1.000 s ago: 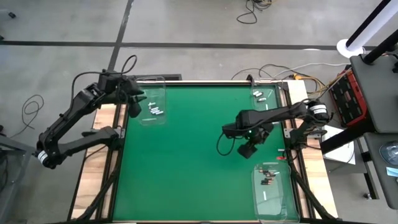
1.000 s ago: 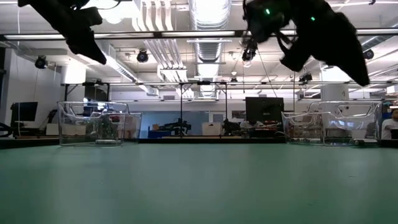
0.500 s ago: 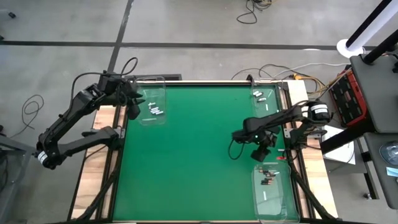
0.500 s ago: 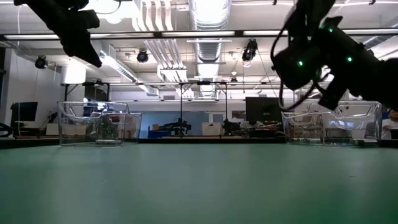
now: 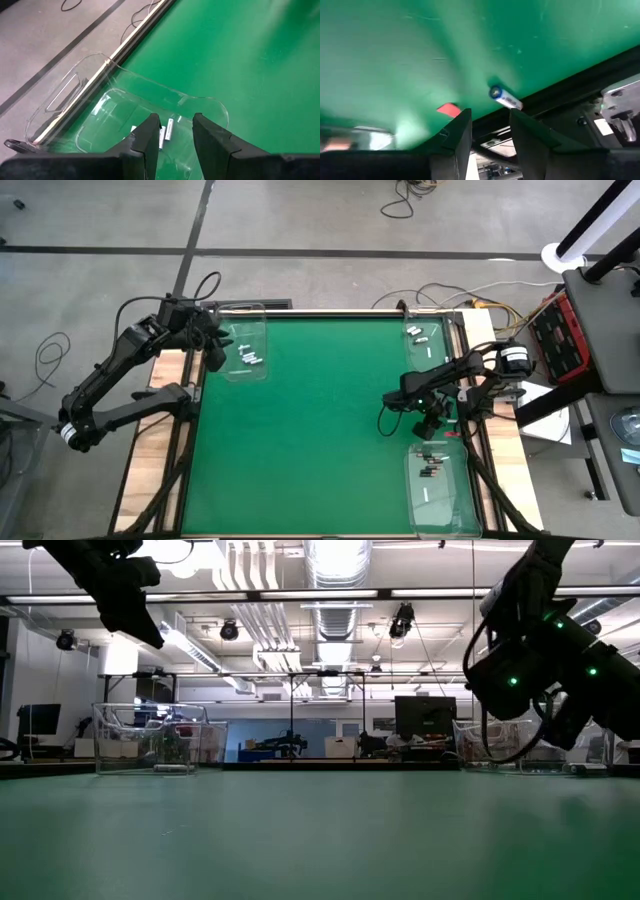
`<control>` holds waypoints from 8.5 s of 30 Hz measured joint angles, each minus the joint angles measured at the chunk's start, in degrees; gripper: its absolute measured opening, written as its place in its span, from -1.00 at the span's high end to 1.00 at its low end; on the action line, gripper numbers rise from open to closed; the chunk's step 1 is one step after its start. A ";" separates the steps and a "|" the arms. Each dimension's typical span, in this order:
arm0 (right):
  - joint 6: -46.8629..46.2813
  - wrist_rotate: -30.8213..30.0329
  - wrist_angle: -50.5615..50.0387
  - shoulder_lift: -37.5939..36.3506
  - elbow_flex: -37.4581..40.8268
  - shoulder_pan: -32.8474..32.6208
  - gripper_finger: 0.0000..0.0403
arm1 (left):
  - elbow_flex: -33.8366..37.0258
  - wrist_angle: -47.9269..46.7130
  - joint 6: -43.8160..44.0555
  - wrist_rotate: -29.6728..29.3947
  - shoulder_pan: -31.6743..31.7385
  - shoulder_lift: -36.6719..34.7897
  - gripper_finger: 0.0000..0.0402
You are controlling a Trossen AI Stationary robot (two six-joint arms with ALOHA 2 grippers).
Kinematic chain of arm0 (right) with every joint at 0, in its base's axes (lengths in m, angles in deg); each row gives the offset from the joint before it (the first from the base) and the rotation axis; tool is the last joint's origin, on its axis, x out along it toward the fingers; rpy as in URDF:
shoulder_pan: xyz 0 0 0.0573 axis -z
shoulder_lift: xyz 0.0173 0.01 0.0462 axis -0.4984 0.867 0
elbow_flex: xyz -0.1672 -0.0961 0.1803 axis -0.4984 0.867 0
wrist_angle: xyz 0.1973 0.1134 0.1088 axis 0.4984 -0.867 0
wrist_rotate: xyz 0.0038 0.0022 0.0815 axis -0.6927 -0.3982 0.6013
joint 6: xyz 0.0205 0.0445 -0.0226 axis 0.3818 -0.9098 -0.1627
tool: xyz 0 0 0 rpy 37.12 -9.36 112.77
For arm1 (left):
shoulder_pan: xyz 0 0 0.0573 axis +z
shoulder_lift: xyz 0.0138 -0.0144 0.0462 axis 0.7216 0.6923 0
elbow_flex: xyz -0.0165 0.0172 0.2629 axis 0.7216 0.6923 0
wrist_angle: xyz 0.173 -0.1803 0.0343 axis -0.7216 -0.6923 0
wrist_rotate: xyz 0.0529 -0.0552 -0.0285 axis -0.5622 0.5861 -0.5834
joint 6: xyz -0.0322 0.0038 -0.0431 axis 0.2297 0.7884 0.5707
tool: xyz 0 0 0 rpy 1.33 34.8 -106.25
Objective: Sort batteries
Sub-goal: Put the blue battery into the top left transparent bin, then return to Home Position
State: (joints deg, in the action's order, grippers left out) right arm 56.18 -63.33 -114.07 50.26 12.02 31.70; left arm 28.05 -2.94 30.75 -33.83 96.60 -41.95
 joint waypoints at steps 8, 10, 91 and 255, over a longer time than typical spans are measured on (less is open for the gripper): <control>0.71 -1.46 3.15 0.17 3.41 0.00 0.27 | 0.00 0.02 0.50 -0.01 0.00 0.00 0.51; 1.31 -1.45 3.89 0.46 3.71 0.00 0.25 | 0.00 0.02 0.84 0.00 0.00 0.00 0.51; -0.18 -13.41 68.16 2.12 -48.19 4.48 0.89 | -0.85 36.94 28.98 26.97 -22.07 14.05 -0.17; 47.28 -15.93 82.98 -22.08 -17.96 -2.58 0.95 | 9.24 34.90 35.21 -10.42 -34.38 -14.99 0.10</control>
State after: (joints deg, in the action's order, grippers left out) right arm 103.46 -79.26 -31.09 28.18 -5.93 29.12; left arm 37.30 31.96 65.97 -44.26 62.22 -56.94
